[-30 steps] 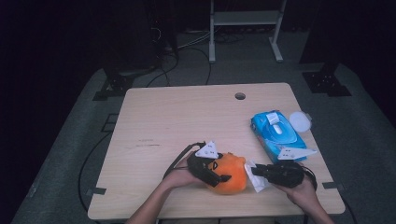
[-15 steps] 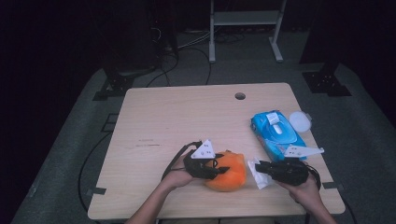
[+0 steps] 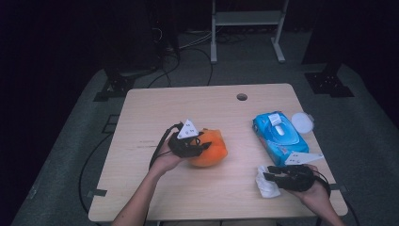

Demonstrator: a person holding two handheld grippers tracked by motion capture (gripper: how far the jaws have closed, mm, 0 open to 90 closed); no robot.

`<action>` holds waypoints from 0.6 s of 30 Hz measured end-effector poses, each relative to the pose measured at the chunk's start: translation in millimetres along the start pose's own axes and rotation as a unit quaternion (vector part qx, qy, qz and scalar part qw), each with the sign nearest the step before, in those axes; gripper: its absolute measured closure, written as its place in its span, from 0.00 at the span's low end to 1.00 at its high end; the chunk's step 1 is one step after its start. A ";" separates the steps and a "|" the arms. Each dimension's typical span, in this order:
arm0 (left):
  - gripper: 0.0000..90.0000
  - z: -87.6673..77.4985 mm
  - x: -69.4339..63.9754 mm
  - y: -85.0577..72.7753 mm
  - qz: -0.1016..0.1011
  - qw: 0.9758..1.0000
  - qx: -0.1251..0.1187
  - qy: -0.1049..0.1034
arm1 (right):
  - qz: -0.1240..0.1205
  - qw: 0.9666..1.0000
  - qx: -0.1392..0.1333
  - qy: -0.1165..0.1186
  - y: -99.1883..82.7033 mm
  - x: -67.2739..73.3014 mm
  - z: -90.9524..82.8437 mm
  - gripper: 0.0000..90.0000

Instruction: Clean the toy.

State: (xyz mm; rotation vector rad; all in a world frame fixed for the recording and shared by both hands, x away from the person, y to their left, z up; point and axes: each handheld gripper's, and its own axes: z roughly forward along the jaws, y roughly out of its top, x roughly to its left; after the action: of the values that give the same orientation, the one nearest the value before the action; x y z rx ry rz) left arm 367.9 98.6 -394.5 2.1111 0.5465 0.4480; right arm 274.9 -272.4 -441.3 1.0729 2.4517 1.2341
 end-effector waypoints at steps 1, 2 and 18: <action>0.59 1.1 2.5 -0.2 -0.001 1.000 0.002 0.006 | 0.001 1.000 -0.001 0.000 0.0 -0.5 0.5 0.63; 0.59 2.4 4.0 -0.6 -0.005 1.000 0.001 0.011 | -0.002 1.000 -0.005 -0.004 0.3 -0.8 0.5 0.61; 0.20 1.9 9.2 -10.1 -0.062 0.998 -0.012 -0.010 | 0.034 0.998 -0.055 0.009 -1.4 -11.7 -4.4 0.45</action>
State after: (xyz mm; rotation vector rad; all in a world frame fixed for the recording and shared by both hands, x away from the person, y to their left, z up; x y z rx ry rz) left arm 374.4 107.4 -402.9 2.0432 0.6525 0.3619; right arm 280.5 -283.6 -441.3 1.1271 2.3489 1.3867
